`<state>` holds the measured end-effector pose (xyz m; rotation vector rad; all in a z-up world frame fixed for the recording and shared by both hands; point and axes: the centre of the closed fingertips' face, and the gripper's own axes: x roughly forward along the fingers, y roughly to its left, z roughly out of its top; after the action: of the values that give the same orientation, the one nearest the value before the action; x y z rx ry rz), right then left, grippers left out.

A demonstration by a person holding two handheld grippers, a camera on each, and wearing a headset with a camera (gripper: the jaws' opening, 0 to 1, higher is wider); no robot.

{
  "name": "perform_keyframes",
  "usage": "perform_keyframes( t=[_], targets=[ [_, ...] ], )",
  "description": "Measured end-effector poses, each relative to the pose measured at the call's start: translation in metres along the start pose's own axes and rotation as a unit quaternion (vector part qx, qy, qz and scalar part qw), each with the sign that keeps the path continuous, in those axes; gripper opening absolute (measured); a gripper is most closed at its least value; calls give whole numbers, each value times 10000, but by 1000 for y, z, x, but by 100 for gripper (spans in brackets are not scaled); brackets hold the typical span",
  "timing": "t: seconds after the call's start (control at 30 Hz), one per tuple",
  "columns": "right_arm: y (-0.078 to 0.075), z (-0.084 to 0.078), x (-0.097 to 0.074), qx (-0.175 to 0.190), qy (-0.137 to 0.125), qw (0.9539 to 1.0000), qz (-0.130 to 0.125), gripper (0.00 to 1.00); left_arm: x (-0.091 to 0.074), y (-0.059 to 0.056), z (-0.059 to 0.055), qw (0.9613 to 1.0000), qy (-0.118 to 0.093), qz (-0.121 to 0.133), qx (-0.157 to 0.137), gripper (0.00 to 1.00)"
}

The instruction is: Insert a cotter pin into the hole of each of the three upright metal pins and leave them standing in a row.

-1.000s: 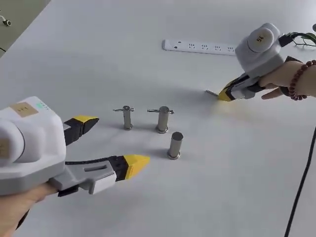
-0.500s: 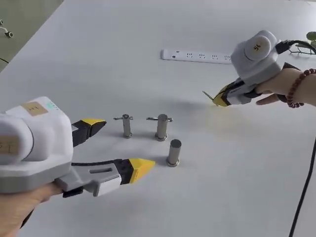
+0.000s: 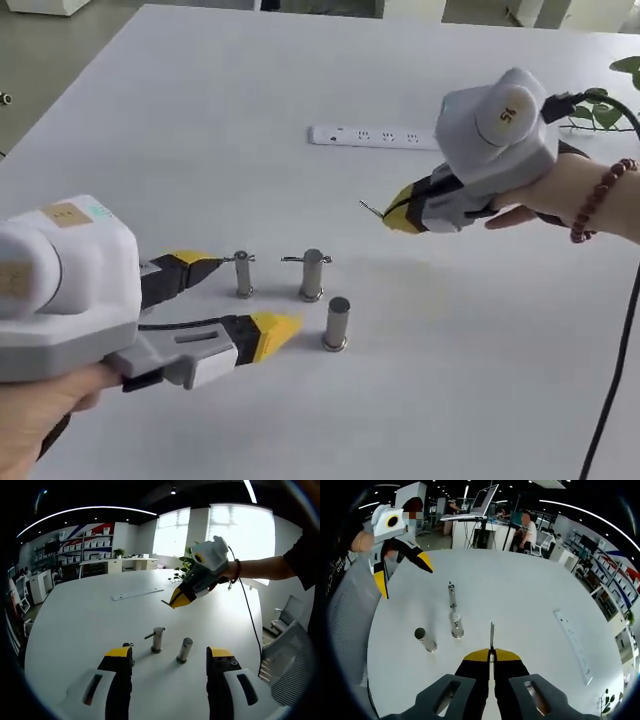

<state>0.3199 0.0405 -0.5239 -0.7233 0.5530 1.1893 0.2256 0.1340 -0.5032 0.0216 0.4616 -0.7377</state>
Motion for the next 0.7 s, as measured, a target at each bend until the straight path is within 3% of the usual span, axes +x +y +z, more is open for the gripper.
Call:
perform_keyframes(
  t=[0.2, 0.37, 0.7],
  targets=[
    [32, 28, -10, -297, -262, 9990, 208, 0, 3, -9, 5, 9998, 44, -128, -122, 49],
    [54, 38, -15, -543, -366, 9972, 352, 0, 5, -15, 7, 9990, 115, -256, -352, 43],
    [78, 38, -7, -1261, -291, 9906, 433, 0, 9, -25, 11, 9927, 152, -509, -1083, 30]
  ],
)
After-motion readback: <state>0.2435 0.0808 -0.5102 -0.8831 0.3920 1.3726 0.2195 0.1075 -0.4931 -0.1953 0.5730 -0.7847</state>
